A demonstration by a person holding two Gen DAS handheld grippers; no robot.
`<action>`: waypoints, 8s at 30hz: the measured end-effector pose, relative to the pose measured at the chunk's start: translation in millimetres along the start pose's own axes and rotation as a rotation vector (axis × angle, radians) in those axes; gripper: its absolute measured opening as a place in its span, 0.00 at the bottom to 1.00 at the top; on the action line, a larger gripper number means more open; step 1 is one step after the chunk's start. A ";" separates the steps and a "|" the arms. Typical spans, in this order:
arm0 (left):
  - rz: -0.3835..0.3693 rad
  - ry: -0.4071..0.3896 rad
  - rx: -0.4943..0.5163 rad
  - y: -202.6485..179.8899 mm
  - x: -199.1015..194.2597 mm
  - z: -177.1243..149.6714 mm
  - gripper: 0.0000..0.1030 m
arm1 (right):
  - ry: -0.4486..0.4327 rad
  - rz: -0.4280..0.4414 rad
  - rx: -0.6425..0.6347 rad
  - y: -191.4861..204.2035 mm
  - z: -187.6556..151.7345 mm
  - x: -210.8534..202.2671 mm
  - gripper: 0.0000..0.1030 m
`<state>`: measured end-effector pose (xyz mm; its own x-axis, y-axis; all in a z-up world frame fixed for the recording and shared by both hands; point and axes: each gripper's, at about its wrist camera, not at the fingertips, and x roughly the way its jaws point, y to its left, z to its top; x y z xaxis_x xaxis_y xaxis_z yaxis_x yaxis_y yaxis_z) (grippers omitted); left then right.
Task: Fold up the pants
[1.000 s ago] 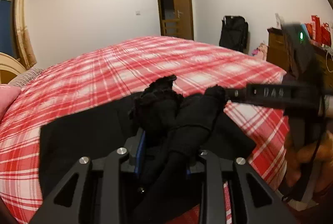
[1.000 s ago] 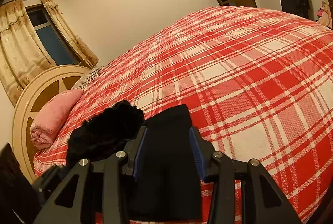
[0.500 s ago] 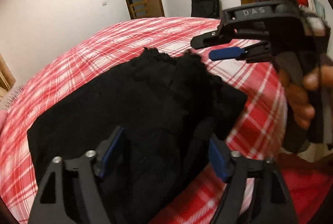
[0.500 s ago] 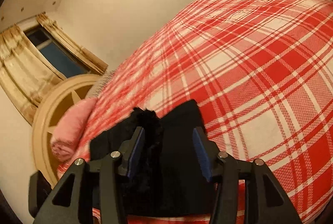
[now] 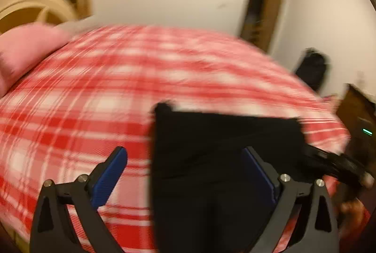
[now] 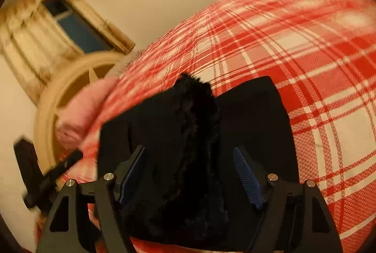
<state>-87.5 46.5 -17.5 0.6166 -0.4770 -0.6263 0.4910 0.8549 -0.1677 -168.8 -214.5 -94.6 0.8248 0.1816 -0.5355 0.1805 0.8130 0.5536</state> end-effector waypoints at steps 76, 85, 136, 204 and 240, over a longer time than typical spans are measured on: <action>0.145 0.202 0.112 -55.3 36.3 -41.0 1.00 | -0.015 -0.313 -0.260 -16.0 38.8 11.8 0.17; 0.077 0.185 0.042 -44.1 41.3 -53.4 1.00 | -0.029 -0.332 -0.274 -11.6 40.2 11.7 0.17; -0.053 0.229 -0.074 -23.6 73.3 -4.9 1.00 | -0.021 -0.217 -0.015 -56.4 16.6 -36.2 0.75; 0.360 -0.106 -0.260 143.4 -18.9 107.0 0.08 | -0.104 0.173 -0.618 254.3 88.4 115.7 0.27; 0.735 0.094 -0.332 227.3 2.5 26.5 0.95 | 0.041 -0.098 -0.492 226.3 44.8 177.4 0.67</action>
<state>42.0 234.2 -37.0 0.6492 0.2362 -0.7230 -0.2367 0.9661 0.1030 42.4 -23.1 -35.7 0.7929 0.1048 -0.6002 -0.0261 0.9900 0.1384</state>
